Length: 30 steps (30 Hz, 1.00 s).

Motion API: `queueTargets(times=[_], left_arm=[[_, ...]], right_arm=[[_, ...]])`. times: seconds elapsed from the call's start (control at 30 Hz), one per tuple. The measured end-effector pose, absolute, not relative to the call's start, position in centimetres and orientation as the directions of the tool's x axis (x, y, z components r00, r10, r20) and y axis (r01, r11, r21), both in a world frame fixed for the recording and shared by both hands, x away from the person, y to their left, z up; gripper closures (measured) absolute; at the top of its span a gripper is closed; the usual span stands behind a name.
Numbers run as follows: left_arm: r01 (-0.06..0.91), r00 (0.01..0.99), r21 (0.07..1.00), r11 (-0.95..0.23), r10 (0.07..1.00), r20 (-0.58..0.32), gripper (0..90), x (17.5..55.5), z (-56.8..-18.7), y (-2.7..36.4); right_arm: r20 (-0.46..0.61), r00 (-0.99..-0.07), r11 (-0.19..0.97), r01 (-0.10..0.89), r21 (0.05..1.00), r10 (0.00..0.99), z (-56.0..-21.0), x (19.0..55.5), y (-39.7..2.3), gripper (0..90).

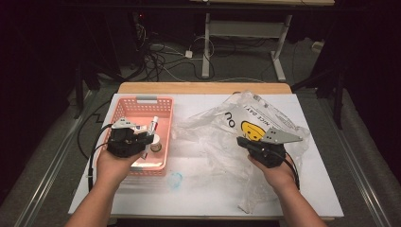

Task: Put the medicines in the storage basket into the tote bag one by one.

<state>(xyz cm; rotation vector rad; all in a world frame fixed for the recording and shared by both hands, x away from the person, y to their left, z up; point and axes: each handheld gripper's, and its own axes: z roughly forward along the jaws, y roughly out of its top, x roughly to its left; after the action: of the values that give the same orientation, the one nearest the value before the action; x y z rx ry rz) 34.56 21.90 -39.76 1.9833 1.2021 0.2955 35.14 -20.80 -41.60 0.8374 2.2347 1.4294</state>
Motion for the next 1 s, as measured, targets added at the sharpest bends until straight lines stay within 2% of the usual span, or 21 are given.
queueTargets(times=[0.6,1.0], left_arm=[[0.552,0.661,0.777,-0.303,0.727,-0.185,69.1,33.1,-37.9,16.0],[0.532,0.715,0.77,-0.352,0.674,-0.185,69.1,33.0,-38.8,12.0]], right_arm=[[0.013,-0.76,0.296,0.269,0.917,0.649,-40.9,35.1,-20.5,90.0],[0.015,-0.757,0.286,0.266,0.921,0.653,-40.7,35.2,-20.7,90.0]])
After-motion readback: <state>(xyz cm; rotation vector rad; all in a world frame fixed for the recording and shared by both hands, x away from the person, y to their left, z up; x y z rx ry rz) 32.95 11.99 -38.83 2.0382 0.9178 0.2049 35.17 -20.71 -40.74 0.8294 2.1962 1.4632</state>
